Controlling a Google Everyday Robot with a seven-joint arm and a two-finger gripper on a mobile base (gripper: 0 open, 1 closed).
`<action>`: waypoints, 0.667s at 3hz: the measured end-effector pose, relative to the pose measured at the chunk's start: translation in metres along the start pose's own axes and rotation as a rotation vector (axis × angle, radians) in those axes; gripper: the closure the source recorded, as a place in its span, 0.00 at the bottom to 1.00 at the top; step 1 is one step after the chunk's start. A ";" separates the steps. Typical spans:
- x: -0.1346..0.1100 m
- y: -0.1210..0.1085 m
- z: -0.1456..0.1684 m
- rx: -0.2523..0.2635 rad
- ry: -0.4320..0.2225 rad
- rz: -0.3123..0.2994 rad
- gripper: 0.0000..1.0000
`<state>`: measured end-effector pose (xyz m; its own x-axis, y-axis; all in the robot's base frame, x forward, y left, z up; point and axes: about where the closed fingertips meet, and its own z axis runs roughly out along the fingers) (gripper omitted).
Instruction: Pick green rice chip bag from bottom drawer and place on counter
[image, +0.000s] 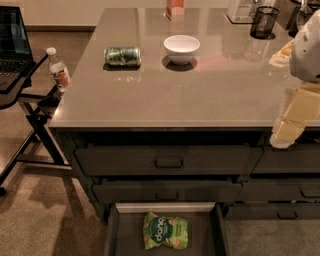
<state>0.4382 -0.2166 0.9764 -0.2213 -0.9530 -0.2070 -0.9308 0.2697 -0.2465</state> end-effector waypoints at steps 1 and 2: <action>0.000 0.000 0.000 0.003 -0.002 0.000 0.00; 0.005 0.019 0.026 -0.035 -0.049 -0.008 0.00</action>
Offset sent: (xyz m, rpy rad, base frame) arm -0.0460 0.0138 -0.1225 0.1996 0.1057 0.1093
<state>0.4269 -0.2123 0.9462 -0.1998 -0.9470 -0.2514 -0.9424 0.2559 -0.2152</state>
